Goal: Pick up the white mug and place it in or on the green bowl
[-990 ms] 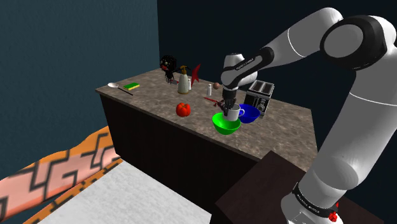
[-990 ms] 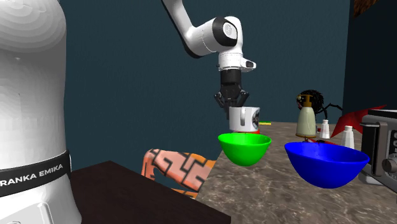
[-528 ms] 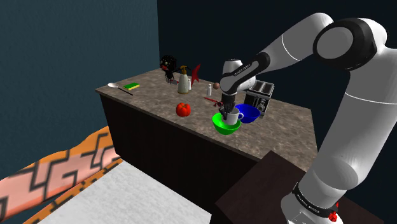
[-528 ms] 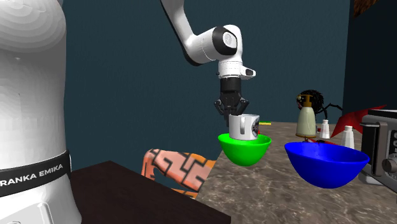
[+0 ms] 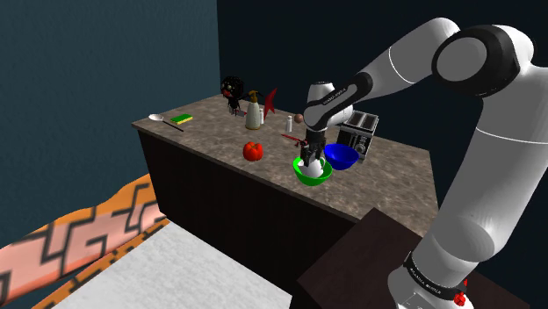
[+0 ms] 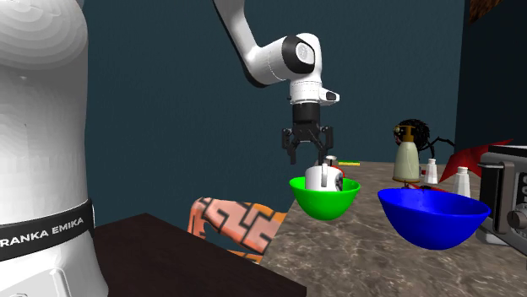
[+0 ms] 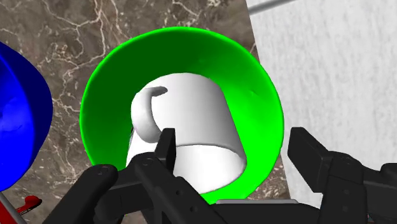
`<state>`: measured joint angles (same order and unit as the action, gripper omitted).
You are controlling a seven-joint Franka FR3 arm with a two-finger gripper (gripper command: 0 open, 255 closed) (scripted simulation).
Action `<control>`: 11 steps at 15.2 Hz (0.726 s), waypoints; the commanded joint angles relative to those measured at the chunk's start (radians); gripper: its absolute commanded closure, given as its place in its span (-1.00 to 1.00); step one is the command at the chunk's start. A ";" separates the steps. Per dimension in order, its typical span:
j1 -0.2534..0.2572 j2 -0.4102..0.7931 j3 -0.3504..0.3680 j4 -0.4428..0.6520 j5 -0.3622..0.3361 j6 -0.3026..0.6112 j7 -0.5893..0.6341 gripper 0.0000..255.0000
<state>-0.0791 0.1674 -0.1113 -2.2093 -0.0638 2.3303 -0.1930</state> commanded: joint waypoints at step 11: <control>0.006 -0.073 0.002 0.049 -0.004 -0.122 0.003 -1.00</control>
<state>-0.0736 0.0961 -0.1092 -2.1606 -0.0673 2.2106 -0.1897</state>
